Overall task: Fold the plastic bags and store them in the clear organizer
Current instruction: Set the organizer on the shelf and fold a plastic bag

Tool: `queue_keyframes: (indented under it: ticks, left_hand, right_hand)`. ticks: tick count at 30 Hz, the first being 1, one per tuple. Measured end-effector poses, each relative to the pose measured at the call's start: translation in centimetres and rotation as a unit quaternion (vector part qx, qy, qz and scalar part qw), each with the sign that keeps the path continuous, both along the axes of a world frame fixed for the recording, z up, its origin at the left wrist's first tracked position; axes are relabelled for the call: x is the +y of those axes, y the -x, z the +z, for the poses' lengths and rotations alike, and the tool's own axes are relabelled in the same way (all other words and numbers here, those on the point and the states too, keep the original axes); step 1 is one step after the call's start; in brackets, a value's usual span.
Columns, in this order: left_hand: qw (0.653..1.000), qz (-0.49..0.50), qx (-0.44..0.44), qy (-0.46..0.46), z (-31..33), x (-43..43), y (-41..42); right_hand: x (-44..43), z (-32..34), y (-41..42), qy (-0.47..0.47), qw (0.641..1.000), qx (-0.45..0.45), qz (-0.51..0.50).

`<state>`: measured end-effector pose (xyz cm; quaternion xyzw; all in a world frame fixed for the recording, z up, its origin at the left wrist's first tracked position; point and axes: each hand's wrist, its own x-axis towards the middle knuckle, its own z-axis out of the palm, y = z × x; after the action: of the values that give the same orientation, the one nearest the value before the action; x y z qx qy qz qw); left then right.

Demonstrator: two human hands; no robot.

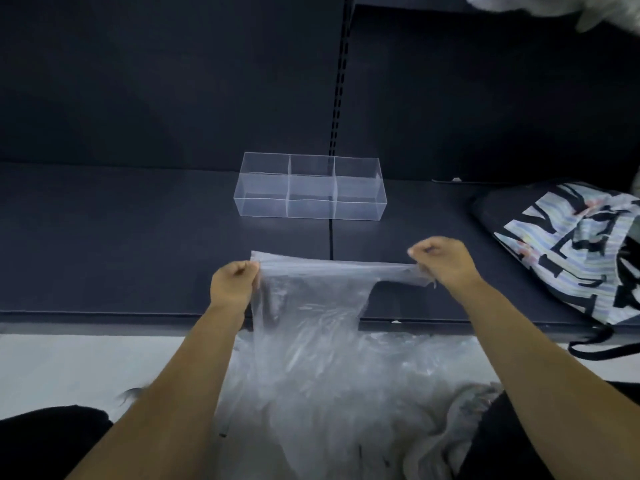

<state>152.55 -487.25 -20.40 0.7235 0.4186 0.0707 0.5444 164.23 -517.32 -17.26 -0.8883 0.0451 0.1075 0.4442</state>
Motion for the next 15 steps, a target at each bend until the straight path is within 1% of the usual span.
queue_keyframes:
  ticks: [3,5,8,10,12,13,15]
  left_hand:
    - [1.000,0.004,0.025,-0.009,-2.3,0.3,-0.6]
    - [0.999,0.007,0.049,-0.004,-3.5,0.6,-0.8]
    - [0.999,0.024,0.044,0.010,-5.1,0.8,-0.9]
    - [0.998,0.038,0.038,0.017,-5.6,0.9,-0.9]
    - [0.998,0.047,0.036,0.016,-5.7,1.0,-1.1]
    - [0.998,0.049,0.035,0.017,-5.6,1.0,-1.1]
    - [0.998,0.042,0.035,0.015,-5.5,1.1,-1.2]
  right_hand:
    - [-0.1,-2.5,-0.7,0.049,0.996,0.001,-0.072]
    - [0.1,-3.9,-0.4,0.041,0.993,0.060,-0.091]
    - [1.0,-5.3,0.5,-0.047,0.970,0.196,-0.133]
    - [1.4,-6.1,0.5,-0.149,0.947,0.236,-0.160]
    - [1.9,-6.7,0.3,-0.245,0.919,0.243,-0.189]
    - [2.0,-7.0,0.3,-0.256,0.916,0.234,-0.200]
    - [2.0,-7.6,0.0,-0.236,0.927,0.191,-0.220]
